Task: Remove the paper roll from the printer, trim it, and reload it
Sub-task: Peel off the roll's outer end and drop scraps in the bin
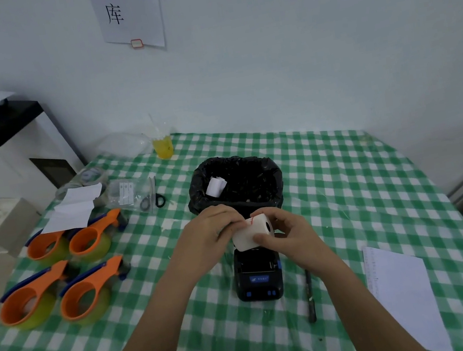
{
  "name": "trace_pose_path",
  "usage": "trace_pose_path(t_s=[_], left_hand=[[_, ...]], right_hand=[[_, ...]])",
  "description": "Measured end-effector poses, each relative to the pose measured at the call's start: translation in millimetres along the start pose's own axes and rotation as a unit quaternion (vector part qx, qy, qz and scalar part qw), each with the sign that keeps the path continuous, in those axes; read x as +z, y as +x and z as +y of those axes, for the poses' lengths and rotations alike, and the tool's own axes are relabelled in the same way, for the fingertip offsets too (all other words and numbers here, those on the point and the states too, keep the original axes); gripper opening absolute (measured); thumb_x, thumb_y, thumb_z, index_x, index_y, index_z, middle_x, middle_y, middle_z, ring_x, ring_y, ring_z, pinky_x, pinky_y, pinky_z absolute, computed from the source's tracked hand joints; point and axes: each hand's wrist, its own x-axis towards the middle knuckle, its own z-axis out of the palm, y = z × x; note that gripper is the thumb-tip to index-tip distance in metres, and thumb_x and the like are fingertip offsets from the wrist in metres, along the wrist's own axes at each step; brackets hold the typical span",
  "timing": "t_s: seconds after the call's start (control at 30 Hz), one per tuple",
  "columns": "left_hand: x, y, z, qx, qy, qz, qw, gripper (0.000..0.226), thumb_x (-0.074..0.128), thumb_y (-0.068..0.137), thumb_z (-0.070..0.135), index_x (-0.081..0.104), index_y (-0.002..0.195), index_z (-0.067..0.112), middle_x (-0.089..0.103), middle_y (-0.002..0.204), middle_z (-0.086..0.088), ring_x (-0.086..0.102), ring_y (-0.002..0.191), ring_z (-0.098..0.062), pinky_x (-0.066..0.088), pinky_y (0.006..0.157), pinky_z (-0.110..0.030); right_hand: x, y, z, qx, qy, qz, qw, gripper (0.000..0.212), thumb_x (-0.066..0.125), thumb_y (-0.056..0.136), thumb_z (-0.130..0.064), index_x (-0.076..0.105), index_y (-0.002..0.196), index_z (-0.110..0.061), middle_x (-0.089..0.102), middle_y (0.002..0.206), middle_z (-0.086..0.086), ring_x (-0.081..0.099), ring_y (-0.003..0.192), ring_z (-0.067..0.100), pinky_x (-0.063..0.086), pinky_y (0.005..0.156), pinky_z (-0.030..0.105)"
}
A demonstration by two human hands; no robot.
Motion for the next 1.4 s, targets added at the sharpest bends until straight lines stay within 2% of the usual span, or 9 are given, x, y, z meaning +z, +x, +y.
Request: trace_pose_path(t_s=[0.1,0.2,0.33,0.43,0.7,0.93,1.1,1.27,1.4], left_hand=[[0,1,1,0.003,0.038,-0.008,0.999,0.043,0.034,0.084,0.045,0.066,0.095,0.019,0.067,0.099,0.008,0.051,0.09,0.002,0.036,0.075,-0.007],[0,1,1,-0.001,0.049,-0.013,0.999,0.043,0.032,0.085,0.044,0.065,0.094,0.018,0.067,0.099,0.007,0.05,0.088,0.002,0.034,0.071,-0.006],[0,1,2,-0.008,0.055,-0.014,0.998,0.021,0.048,0.092,0.025,0.065,0.094,0.014,0.068,0.099,0.004,0.051,0.087,-0.002,0.032,0.069,-0.005],[-1,1,2,-0.01,0.05,-0.013,0.999,0.015,0.05,0.092,0.016,0.065,0.093,0.013,0.068,0.098,0.003,0.049,0.085,-0.002,0.033,0.07,-0.006],[-3,2,3,-0.043,0.012,-0.017,0.999,0.014,0.051,0.092,0.017,0.065,0.093,0.016,0.061,0.092,0.015,0.055,0.087,-0.003,0.045,0.078,-0.02],[-5,2,7,-0.071,-0.016,-0.017,0.997,0.013,0.052,0.091,0.017,0.065,0.091,0.016,0.066,0.09,0.007,0.059,0.088,-0.01,0.047,0.078,-0.025],[-5,3,7,-0.081,-0.028,-0.014,0.996,0.012,0.052,0.091,0.015,0.064,0.091,0.016,0.063,0.087,0.009,0.056,0.082,-0.003,0.044,0.073,-0.017],[-5,5,4,-0.094,-0.033,-0.019,0.995,0.013,0.052,0.091,0.016,0.065,0.091,0.017,0.065,0.087,0.009,0.056,0.081,0.001,0.045,0.074,-0.018],[-7,7,3,-0.114,-0.046,-0.023,0.992,0.013,0.052,0.091,0.017,0.065,0.091,0.019,0.069,0.09,0.005,0.06,0.085,-0.006,0.047,0.075,-0.022]], right_hand=[[0,0,0,-0.001,-0.002,-0.003,1.0,0.03,0.072,0.079,-0.009,0.064,0.106,-0.018,0.066,0.093,-0.004,0.062,0.079,0.0,0.057,0.074,0.024],[0,-1,1,-0.001,-0.004,-0.004,1.0,0.033,0.072,0.079,-0.008,0.063,0.109,-0.017,0.065,0.095,-0.002,0.063,0.079,0.0,0.056,0.071,0.021],[0,-2,3,-0.002,-0.002,-0.013,1.0,0.035,0.071,0.079,-0.007,0.062,0.112,-0.017,0.065,0.098,0.001,0.064,0.082,0.003,0.056,0.072,0.021],[0,-2,4,-0.006,0.003,-0.016,1.0,0.037,0.071,0.079,-0.005,0.061,0.113,-0.016,0.065,0.101,0.004,0.065,0.084,0.002,0.055,0.072,0.019],[0,-2,8,-0.018,0.015,-0.012,1.0,0.04,0.072,0.078,-0.003,0.062,0.113,-0.018,0.065,0.104,0.005,0.066,0.089,0.008,0.056,0.078,0.024],[0,-2,9,-0.024,0.011,-0.011,1.0,0.04,0.072,0.077,-0.001,0.063,0.112,-0.018,0.065,0.106,0.005,0.066,0.093,0.009,0.058,0.084,0.032],[0,-1,10,-0.026,0.007,-0.012,1.0,0.04,0.072,0.077,0.0,0.063,0.111,-0.02,0.064,0.103,0.001,0.066,0.089,0.007,0.057,0.08,0.026],[0,0,11,-0.026,-0.007,-0.018,0.999,0.042,0.072,0.076,0.003,0.062,0.113,-0.016,0.062,0.106,-0.001,0.065,0.09,0.002,0.055,0.078,0.019],[0,0,11,-0.028,-0.013,-0.02,0.999,0.046,0.071,0.076,0.004,0.061,0.117,-0.014,0.062,0.106,-0.003,0.064,0.092,-0.001,0.054,0.079,0.016]])
